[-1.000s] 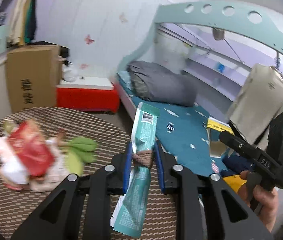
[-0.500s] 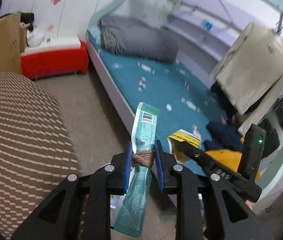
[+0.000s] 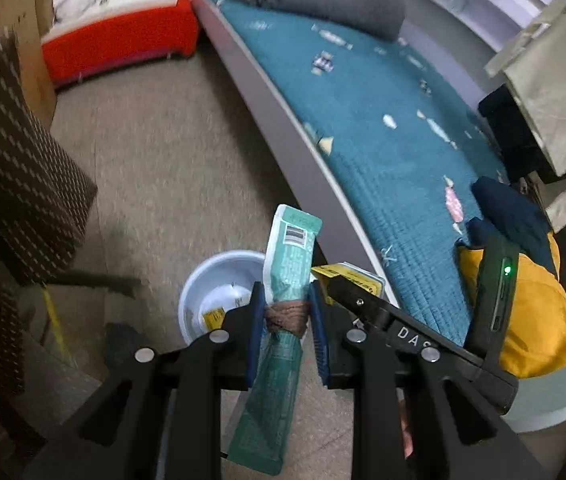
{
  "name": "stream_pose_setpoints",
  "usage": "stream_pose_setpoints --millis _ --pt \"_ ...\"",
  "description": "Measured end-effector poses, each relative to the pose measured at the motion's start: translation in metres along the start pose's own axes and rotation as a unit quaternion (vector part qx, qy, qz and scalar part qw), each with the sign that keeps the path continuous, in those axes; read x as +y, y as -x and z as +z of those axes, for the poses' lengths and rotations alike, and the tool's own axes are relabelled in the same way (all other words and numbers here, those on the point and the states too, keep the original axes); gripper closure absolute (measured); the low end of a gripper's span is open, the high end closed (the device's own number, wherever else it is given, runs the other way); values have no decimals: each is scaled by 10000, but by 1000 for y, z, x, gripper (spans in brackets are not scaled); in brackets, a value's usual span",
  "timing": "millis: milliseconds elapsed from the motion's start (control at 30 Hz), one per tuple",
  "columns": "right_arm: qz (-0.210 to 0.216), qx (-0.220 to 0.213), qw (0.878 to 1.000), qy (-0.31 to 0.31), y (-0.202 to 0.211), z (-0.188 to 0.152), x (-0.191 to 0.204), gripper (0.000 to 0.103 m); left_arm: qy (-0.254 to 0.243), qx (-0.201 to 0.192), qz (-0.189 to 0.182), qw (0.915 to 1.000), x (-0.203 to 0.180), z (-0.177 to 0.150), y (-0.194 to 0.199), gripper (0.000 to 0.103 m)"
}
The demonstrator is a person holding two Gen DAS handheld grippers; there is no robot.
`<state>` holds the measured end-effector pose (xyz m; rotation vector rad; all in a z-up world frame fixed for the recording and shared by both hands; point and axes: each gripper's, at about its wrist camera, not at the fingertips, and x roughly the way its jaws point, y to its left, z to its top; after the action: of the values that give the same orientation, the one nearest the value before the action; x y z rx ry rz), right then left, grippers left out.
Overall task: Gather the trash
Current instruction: 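Carry both items to the blue bin and open both tools over it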
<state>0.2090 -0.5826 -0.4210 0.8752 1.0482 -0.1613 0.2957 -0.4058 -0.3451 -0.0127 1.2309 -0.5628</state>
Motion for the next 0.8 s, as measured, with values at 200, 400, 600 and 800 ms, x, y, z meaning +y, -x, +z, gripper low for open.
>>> stream_pose_setpoints --millis 200,400,600,800 --pt "88 271 9989 -369 -29 0 -13 7 42 309 153 9994 12 -1 -27 46" --pt "143 333 9978 -546 -35 -5 -20 6 60 32 516 9986 13 3 -14 17" --pt "-80 52 9989 -466 -16 -7 -15 6 -44 -100 460 9989 8 -2 8 15" --pt "-271 -419 9985 -206 24 -10 4 6 -235 -332 303 9987 -5 -9 41 15"
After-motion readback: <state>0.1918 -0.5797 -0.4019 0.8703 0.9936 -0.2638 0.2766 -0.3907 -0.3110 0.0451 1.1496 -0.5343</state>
